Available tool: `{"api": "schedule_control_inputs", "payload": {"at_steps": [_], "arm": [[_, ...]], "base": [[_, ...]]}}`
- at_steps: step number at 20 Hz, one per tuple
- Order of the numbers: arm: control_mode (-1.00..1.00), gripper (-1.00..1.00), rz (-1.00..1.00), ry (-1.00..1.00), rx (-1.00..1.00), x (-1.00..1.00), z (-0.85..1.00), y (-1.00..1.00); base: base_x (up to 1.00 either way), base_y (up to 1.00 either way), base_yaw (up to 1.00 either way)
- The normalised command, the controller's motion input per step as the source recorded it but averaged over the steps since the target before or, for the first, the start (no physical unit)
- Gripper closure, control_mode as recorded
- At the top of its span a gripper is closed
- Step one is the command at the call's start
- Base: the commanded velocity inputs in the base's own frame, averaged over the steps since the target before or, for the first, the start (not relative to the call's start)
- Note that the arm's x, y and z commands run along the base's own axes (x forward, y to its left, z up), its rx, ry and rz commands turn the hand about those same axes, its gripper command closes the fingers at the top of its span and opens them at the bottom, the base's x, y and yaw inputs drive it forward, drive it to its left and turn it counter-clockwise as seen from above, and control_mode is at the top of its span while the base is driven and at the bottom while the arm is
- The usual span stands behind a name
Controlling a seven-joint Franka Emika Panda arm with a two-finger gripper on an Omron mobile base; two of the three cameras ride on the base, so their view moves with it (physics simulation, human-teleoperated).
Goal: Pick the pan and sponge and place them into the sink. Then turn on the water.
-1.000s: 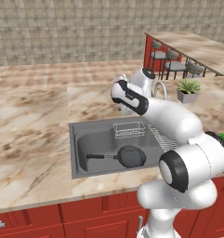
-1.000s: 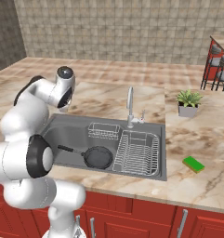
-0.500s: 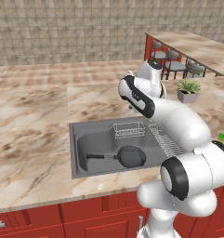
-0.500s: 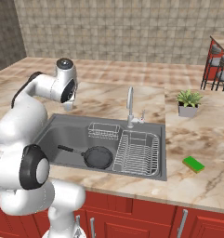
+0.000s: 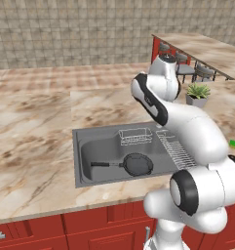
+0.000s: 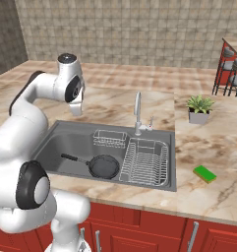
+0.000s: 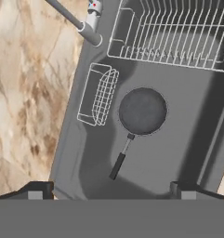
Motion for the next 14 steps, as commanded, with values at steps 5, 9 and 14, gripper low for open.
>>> {"api": "schedule_control_inputs", "payload": {"at_steps": [5, 9, 14], "arm": [[-1.0, -1.0, 0.04, 0.04, -0.13, -0.26, 0.15, -0.25], [-1.0, -1.0, 0.05, 0.03, -0.09, -0.29, 0.11, -0.3], [-1.0, -1.0, 0.06, 0.02, -0.02, -0.31, 0.01, -0.4]], "base": [[0.0, 0.0, 0.0], [0.0, 0.0, 0.0], [0.0, 0.0, 0.0]]}}
